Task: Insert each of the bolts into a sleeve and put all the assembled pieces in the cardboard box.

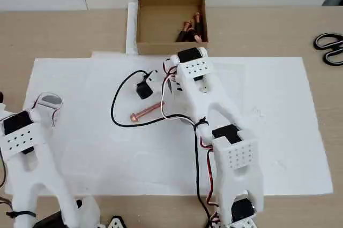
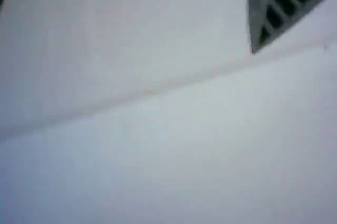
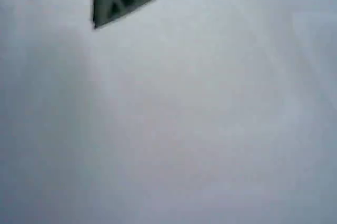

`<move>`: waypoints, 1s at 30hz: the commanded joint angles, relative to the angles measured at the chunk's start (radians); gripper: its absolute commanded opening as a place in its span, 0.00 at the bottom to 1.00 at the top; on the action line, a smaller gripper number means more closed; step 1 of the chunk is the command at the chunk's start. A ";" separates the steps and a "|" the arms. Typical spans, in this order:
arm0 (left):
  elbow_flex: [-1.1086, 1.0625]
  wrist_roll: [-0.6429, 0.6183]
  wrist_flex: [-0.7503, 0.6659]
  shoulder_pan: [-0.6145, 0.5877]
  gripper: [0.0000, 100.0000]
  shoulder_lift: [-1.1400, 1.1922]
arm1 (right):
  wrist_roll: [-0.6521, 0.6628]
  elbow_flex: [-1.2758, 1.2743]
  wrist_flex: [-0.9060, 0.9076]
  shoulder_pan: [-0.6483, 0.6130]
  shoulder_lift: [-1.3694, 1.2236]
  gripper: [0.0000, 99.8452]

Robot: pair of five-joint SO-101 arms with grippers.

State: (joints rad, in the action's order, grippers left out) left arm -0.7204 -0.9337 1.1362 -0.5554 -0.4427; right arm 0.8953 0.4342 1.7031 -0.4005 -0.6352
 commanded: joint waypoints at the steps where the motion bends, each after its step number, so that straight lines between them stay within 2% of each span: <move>1: 0.004 -0.003 0.002 0.003 0.30 -0.011 | 0.008 0.034 -0.047 -0.013 0.001 0.26; 8: 0.004 -0.003 0.002 0.003 0.30 -0.009 | 0.003 0.034 -0.102 -0.008 -0.048 0.17; 20: 0.004 -0.003 0.000 0.003 0.30 -0.006 | -0.100 0.034 -0.113 0.033 -0.125 0.16; 22: 0.004 -0.003 0.000 0.003 0.30 -0.006 | -0.120 0.034 -0.111 0.033 -0.119 0.14; 26: 0.004 -0.003 0.000 0.003 0.30 -0.006 | -0.218 0.051 -0.068 0.033 -0.004 0.00; 30: 0.004 -0.003 0.000 0.003 0.30 -0.006 | -0.302 0.055 -0.039 0.031 0.147 0.00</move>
State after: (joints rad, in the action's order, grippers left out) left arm -0.7204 -0.9337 1.1362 -0.5554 -0.4427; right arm 0.6498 0.4710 1.6295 -0.3713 -0.6291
